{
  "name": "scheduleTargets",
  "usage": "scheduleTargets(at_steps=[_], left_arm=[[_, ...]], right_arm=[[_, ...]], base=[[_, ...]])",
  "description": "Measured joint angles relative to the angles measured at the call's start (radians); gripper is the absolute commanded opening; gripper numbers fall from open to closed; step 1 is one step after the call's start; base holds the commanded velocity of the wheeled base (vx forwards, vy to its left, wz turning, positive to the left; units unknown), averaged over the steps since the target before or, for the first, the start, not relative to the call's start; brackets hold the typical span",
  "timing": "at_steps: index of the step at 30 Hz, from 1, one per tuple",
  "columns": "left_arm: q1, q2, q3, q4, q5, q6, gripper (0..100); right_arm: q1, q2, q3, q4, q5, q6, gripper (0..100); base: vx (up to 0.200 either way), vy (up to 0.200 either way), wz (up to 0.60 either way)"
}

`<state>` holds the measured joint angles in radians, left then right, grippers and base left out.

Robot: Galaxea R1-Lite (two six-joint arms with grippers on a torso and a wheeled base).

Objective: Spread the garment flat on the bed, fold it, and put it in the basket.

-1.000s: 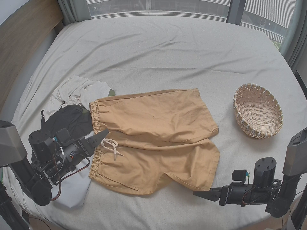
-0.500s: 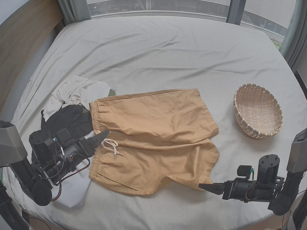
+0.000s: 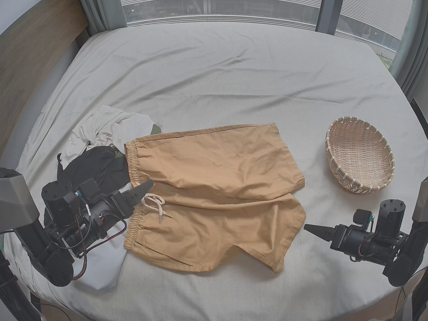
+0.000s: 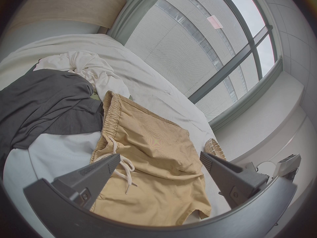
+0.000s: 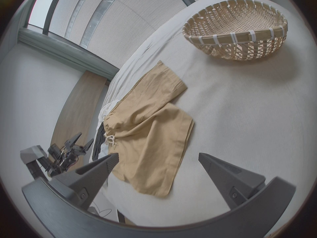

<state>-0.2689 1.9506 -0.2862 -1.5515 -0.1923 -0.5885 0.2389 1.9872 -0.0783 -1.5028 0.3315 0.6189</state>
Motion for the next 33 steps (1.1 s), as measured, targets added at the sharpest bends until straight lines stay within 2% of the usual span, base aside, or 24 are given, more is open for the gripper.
scheduleTargets(at_steps=[4,12,23,33], left_arm=[[-0.002,0.0,-0.002,0.0,0.002,0.0,100],[-0.007,0.0,-0.005,0.0,0.002,0.0,100],[-0.009,0.001,-0.005,0.001,0.002,0.0,100],[-0.008,0.001,-0.004,0.0,0.004,0.0,100]], right_arm=[[-0.033,0.079,-0.053,-0.012,-0.008,0.001,100],[-0.042,0.183,-0.163,-0.033,-0.047,0.021,100],[0.027,0.268,-0.279,-0.036,-0.056,0.084,100],[0.041,0.281,-0.329,-0.038,-0.057,0.103,100]], base=[[0.0,0.0,0.0],[0.0,0.0,0.0],[0.0,0.0,0.0],[0.0,0.0,0.0]])
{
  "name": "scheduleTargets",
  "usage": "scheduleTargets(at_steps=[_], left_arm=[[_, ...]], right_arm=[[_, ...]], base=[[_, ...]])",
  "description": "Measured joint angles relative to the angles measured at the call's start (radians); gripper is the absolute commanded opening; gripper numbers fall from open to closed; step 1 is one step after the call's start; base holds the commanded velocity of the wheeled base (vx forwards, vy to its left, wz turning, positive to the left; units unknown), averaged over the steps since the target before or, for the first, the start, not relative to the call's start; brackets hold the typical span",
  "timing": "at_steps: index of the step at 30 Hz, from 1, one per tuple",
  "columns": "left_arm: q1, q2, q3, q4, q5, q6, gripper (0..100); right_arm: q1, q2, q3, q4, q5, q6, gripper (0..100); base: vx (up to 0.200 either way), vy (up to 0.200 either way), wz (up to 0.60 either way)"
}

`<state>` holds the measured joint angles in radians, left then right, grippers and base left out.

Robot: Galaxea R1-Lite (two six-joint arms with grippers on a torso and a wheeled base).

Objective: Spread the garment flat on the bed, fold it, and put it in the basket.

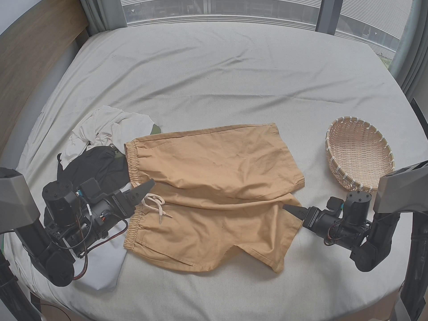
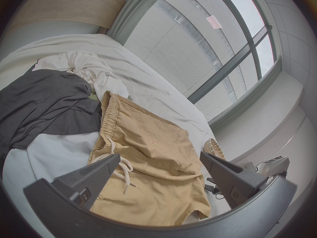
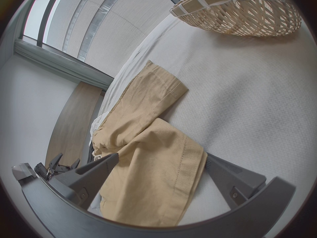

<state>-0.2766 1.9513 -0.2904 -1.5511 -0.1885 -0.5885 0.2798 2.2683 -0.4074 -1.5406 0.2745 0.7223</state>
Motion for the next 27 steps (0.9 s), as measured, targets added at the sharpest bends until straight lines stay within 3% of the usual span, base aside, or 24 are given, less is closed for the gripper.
scheduleTargets(at_steps=[18,27], left_arm=[[-0.001,0.0,0.005,-0.001,0.0,0.0,100],[-0.001,0.0,0.008,-0.001,0.004,0.0,100]], right_arm=[[-0.023,-0.136,-0.023,0.0,-0.004,0.021,100],[-0.053,-0.104,0.03,0.0,-0.046,0.012,100]], base=[[0.0,0.0,0.0],[0.0,0.0,0.0]])
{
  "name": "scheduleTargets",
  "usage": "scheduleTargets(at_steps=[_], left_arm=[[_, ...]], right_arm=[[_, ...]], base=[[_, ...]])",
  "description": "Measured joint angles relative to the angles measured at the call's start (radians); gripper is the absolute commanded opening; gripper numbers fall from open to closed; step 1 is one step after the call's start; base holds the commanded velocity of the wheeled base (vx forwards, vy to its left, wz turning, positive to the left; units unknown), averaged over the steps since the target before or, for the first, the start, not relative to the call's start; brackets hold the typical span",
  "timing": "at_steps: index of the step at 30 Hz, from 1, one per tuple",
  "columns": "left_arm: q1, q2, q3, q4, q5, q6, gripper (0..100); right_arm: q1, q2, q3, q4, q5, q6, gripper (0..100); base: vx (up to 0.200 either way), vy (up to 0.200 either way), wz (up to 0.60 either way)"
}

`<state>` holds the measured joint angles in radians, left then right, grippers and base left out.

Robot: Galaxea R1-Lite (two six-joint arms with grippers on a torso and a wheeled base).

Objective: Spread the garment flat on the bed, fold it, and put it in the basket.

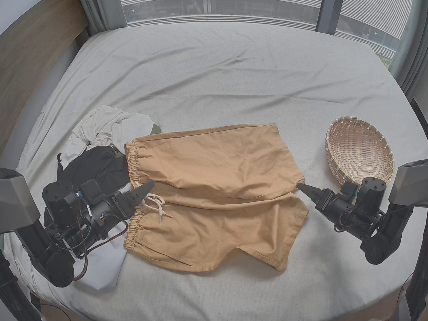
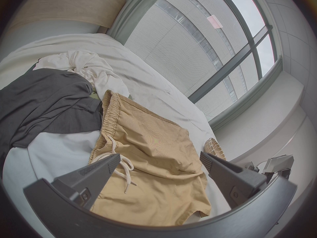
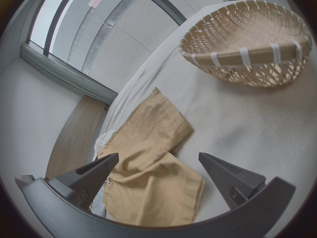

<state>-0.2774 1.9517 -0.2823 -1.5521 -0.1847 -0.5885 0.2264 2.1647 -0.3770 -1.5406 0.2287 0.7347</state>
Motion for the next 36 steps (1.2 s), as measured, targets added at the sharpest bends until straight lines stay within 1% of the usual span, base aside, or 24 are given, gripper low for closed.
scheduleTargets(at_steps=[8,9,20,25,30,36], left_arm=[[0.0,0.0,0.001,0.0,0.002,0.0,100],[0.0,0.0,0.001,0.0,0.002,0.0,100],[0.0,0.0,0.001,0.0,0.002,0.0,100],[0.001,0.0,0.002,0.0,0.002,0.0,100],[0.001,0.0,0.005,0.0,0.002,0.0,100],[0.0,0.0,0.006,0.0,0.003,0.0,100]], right_arm=[[-0.002,0.063,0.044,-0.004,0.001,-0.029,100],[-0.001,0.068,0.041,-0.004,0.0,-0.03,0],[0.009,0.081,-0.003,-0.005,0.0,-0.029,0],[0.001,0.074,-0.01,-0.004,-0.005,-0.032,0],[-0.02,0.045,-0.019,-0.002,-0.015,-0.068,0],[-0.032,0.028,-0.064,0.0,-0.017,-0.08,0]], base=[[0.0,0.0,0.0],[0.0,0.0,0.0],[0.0,0.0,0.0],[0.0,0.0,0.0],[0.0,0.0,0.0],[0.0,0.0,0.0]])
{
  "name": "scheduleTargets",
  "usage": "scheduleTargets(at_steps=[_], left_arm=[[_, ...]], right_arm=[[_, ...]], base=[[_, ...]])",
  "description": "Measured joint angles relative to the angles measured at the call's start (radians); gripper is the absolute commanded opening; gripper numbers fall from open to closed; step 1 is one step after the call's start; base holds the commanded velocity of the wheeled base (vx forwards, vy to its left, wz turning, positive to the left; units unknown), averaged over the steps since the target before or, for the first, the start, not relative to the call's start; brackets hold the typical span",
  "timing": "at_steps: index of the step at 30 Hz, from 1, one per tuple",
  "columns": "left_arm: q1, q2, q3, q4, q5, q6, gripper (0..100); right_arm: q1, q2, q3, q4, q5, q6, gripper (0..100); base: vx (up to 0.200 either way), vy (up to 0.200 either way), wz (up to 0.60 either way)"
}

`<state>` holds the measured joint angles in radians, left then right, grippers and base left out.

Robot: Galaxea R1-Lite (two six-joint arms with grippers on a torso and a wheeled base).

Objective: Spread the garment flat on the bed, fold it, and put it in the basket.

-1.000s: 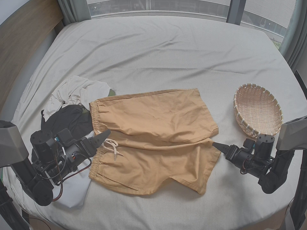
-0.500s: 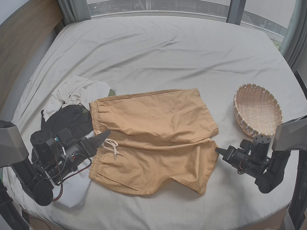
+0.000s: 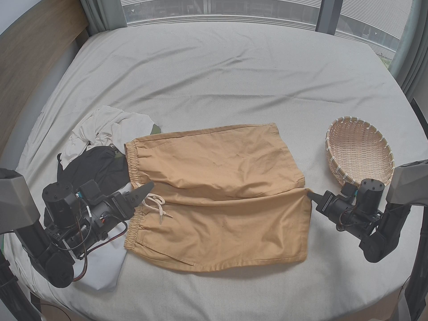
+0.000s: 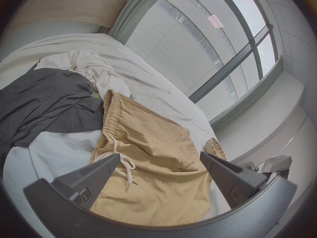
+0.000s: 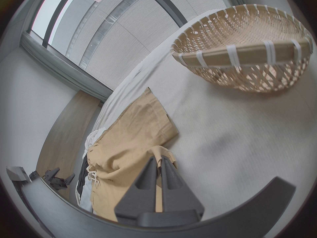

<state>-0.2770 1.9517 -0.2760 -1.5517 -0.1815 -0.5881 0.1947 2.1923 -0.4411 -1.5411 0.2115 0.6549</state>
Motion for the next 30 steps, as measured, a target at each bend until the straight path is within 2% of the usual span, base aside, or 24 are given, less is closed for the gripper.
scheduleTargets(at_steps=[6,7,15,30], left_arm=[[0.003,0.0,0.021,0.002,0.0,0.0,100],[0.006,0.0,0.032,0.002,0.0,0.0,100],[0.049,0.015,0.111,0.003,-0.002,0.006,100],[0.112,0.117,0.254,0.003,-0.016,0.067,100]], right_arm=[[0.0,0.02,-0.045,0.001,-0.001,-0.009,0],[0.0,0.026,-0.05,0.001,-0.001,-0.014,100],[0.001,0.027,-0.038,0.0,-0.002,-0.038,100],[0.057,-0.259,0.213,0.002,0.002,-0.038,100]], base=[[0.0,0.0,0.0],[0.0,0.0,0.0],[0.0,0.0,0.0],[0.0,0.0,0.0]])
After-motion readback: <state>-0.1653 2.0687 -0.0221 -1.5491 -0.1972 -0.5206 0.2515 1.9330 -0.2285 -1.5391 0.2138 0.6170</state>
